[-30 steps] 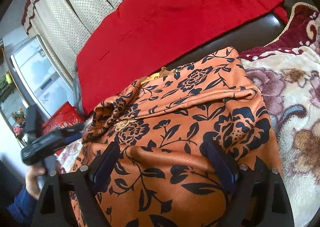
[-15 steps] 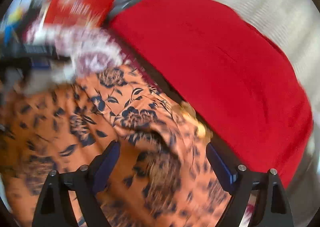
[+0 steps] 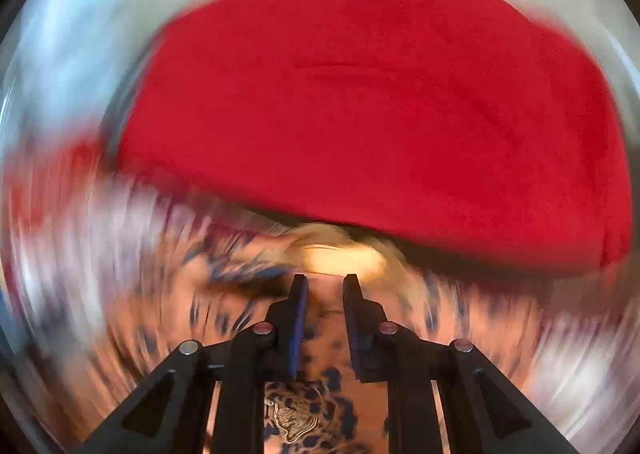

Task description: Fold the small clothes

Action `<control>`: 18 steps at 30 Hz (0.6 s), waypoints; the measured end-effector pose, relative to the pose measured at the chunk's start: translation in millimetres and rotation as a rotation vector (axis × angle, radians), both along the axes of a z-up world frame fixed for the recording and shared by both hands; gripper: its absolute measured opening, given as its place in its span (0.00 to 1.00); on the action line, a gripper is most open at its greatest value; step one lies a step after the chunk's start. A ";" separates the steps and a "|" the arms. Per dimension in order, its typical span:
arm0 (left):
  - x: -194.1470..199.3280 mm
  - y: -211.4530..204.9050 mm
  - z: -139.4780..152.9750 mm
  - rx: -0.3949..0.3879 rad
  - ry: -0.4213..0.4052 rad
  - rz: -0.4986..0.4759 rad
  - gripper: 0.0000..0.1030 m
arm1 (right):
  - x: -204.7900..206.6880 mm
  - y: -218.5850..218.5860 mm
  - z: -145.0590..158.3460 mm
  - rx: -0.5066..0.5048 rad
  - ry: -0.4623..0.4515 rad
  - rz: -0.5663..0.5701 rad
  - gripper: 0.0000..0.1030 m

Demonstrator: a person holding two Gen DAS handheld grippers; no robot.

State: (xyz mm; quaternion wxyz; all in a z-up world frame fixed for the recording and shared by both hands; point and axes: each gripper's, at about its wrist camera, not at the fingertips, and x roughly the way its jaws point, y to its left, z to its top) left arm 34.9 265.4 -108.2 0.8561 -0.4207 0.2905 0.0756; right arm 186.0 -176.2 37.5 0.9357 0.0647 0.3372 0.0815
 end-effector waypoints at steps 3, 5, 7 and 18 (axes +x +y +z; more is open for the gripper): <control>1.4 -3.0 -0.1 0.024 0.007 0.004 0.84 | 1.0 -73.8 -65.3 0.340 0.219 -0.171 0.24; 2.2 -2.8 -0.6 0.028 0.008 0.003 0.84 | -6.3 -91.7 -92.0 0.438 0.287 -0.158 0.25; 2.3 -2.8 -1.0 0.030 0.008 0.005 0.84 | -16.3 -99.4 -88.9 0.449 0.255 -0.163 0.51; 3.4 2.3 -1.5 0.002 0.001 -0.001 0.86 | -77.0 123.0 -33.4 -0.836 -0.243 0.478 0.85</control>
